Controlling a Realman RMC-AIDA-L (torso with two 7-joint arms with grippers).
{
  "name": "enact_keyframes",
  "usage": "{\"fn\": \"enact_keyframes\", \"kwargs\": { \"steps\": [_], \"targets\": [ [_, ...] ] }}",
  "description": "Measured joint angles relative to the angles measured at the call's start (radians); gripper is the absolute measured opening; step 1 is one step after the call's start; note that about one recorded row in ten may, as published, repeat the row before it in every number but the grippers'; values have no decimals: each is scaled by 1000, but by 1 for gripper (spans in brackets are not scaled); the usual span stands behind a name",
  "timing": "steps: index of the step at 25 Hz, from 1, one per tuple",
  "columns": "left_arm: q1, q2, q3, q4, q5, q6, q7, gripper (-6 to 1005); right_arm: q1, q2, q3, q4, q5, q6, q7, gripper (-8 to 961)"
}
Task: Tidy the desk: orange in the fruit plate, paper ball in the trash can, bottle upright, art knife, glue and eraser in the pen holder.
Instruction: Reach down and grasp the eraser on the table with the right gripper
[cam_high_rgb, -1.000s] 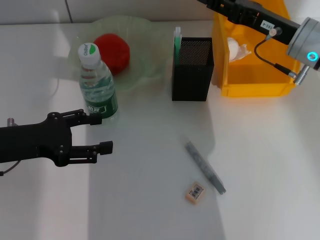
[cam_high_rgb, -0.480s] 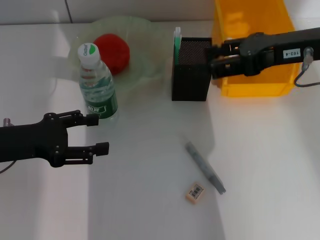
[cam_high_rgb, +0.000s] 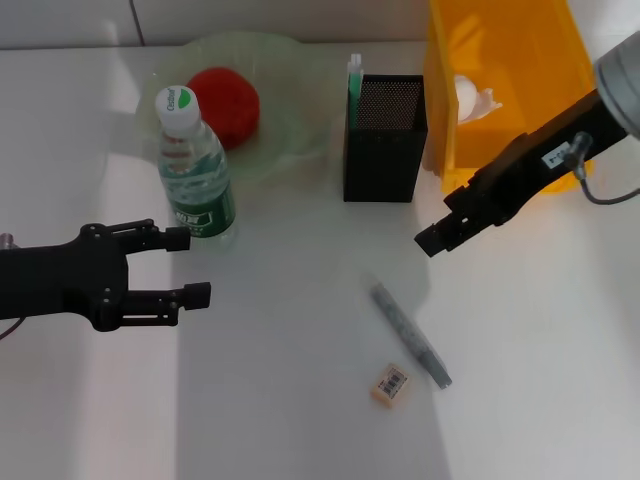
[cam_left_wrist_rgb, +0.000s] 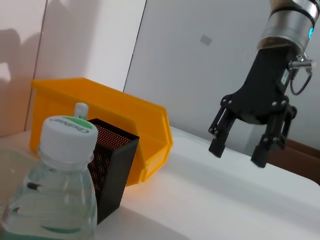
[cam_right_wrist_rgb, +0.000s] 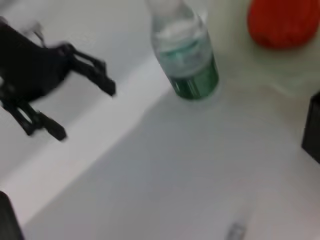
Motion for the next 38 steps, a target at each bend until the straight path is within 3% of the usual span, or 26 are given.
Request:
{"fn": "enact_keyframes", "kwargs": {
  "steps": [7,9,14,21,29,38],
  "targets": [
    [1,0,2,0,0,-4,0,847,71,10,-182,87,-77,56,48,733],
    [3,0,2,0,0,-3,1,847,73,10,-270,85,-78,59,38,733],
    [8,0,2,0,13,0,0,847,67,12,-375,77,-78,61,-21,733],
    [8,2,1,-1,47,2,-7,847,39,17,-457,51,-19,97,-143,733],
    [6,3,2,0,51,7,-14,847,49,18,-672,132,25,212,-222,734],
    [2,1,2,0,51,10,-17,847,63,19,-743,197,30,303,-223,733]
  ]
}}
